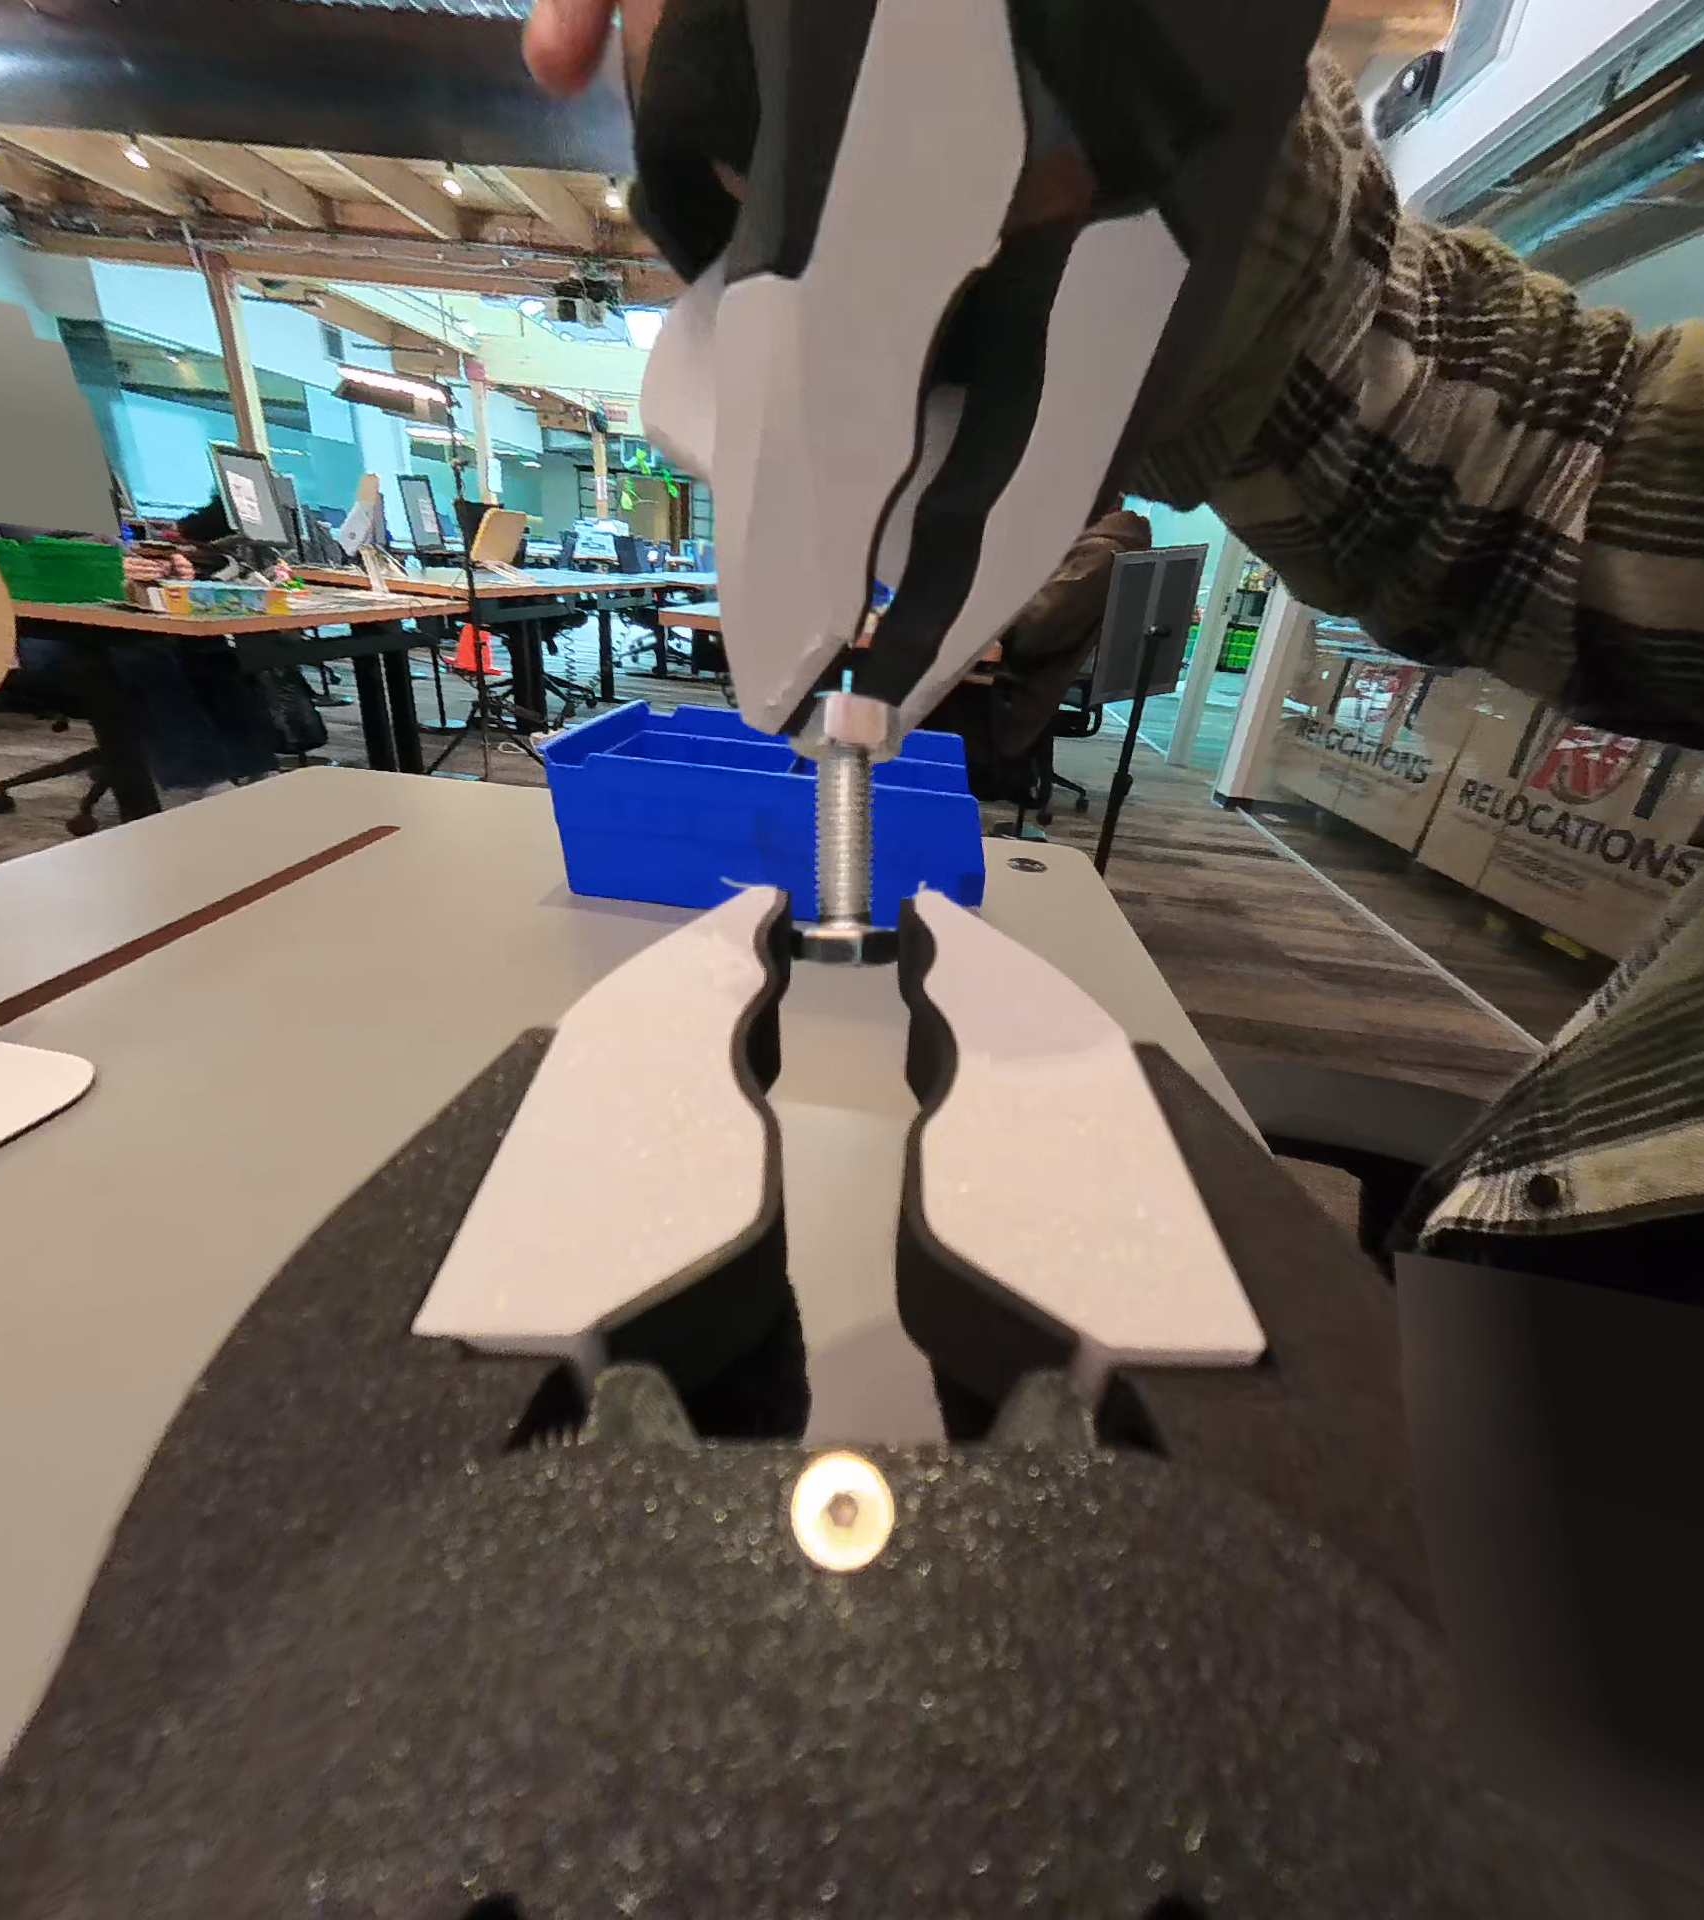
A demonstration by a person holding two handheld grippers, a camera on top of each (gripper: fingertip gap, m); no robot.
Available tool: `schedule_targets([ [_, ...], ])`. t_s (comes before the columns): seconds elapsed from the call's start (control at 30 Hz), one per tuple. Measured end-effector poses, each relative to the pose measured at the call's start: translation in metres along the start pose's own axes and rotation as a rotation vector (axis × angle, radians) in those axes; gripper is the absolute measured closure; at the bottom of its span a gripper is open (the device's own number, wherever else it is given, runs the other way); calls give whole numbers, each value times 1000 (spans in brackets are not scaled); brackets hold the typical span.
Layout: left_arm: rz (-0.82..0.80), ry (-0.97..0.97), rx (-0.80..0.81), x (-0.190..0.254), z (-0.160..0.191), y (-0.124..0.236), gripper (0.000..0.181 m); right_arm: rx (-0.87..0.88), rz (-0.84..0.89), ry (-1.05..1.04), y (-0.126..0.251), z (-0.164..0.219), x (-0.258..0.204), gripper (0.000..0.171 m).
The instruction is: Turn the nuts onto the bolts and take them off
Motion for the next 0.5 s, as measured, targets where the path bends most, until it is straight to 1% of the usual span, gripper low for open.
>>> schedule_targets([
  [0.03, 6, 5, -4, 0, 1, -1, 162, -15, 12, 30, -1, -1, -1, 154],
  [0.3, 76, 57, -7, 1, 4, -4, 162, -78, 85, 196, -1, -5, -10, 154],
  [0.4, 133, 102, -5, 1, 6, -5, 162, -91, 125, 239, 0, -6, -11, 154],
  [0.5, 210, 146, -19, 4, 10, -9, 162, -81, 124, 234, 1, -4, -12, 155],
])
Point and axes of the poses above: each gripper's, where its closed fingertips meet, y back along the fingers, z out of its underside, x = y × z across the jaws, the point moved 8 cm from there along y, back along the fingers, and after that the axes turned 7 degrees about -y, right-handed, at the moved point
